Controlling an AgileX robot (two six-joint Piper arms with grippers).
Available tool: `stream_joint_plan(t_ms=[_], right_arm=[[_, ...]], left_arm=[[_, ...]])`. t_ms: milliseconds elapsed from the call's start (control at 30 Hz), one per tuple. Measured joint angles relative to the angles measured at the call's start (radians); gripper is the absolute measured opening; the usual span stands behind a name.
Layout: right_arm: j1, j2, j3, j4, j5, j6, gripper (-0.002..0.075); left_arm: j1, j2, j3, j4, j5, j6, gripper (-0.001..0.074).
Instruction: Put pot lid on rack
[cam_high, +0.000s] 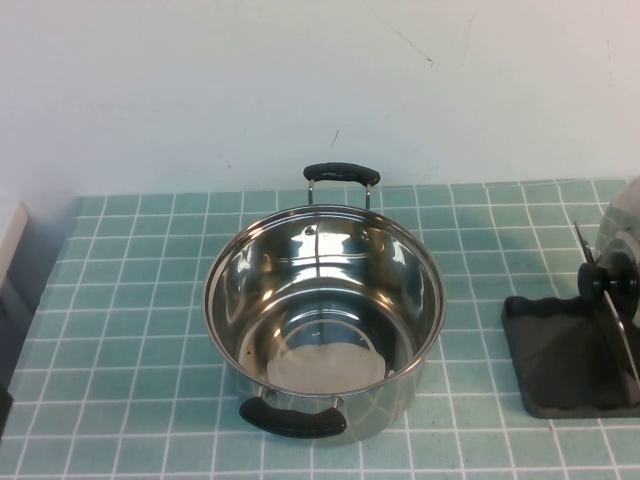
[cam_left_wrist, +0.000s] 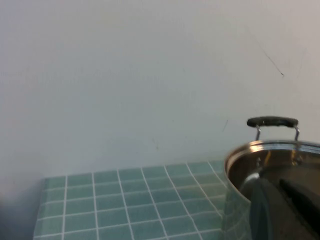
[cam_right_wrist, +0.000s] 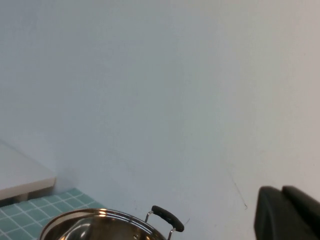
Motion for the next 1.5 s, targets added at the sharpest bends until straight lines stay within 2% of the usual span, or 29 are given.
stream_joint_plan(t_ms=[333, 633, 767, 867, 967, 1100, 1200, 1300, 1500], right_arm=[[0.0, -0.023, 0.131, -0.022, 0.026, -0.009, -0.0001], [0.0, -0.023, 0.197, -0.03, 0.105, 0.011, -0.0001], [0.0, -0.024, 0.22, -0.237, 0.102, 0.011, -0.0001], [0.0, -0.024, 0.281, -0.379, 0.016, 0.067, -0.0001], [0.0, -0.026, 0.355, -0.563, -0.145, 0.263, -0.0001], [0.0, -0.051, 0.47, -1.009, -0.291, 0.804, -0.0001], [0.0, -0.089, 0.548, -1.173, -0.339, 1.087, -0.0001], [0.0, -0.095, 0.591, -1.21, -0.348, 1.19, -0.0001], [0.0, -0.099, 0.591, -1.212, -0.294, 1.277, -0.0001]], left_arm=[[0.0, -0.001, 0.11, 0.011, -0.082, 0.0, -0.0001], [0.0, -0.001, 0.131, 0.15, -0.111, -0.001, -0.0001], [0.0, -0.001, 0.131, 0.174, -0.117, -0.001, -0.0001], [0.0, -0.001, 0.131, 0.176, -0.118, -0.001, -0.0001], [0.0, -0.001, 0.131, 0.178, -0.118, -0.001, -0.0002], [0.0, -0.001, 0.131, 0.18, -0.118, -0.001, -0.0002], [0.0, -0.001, 0.131, 0.18, -0.118, -0.001, -0.0002], [0.0, -0.001, 0.131, 0.18, -0.119, -0.001, -0.0002], [0.0, -0.001, 0.131, 0.18, -0.121, -0.002, -0.0002]])
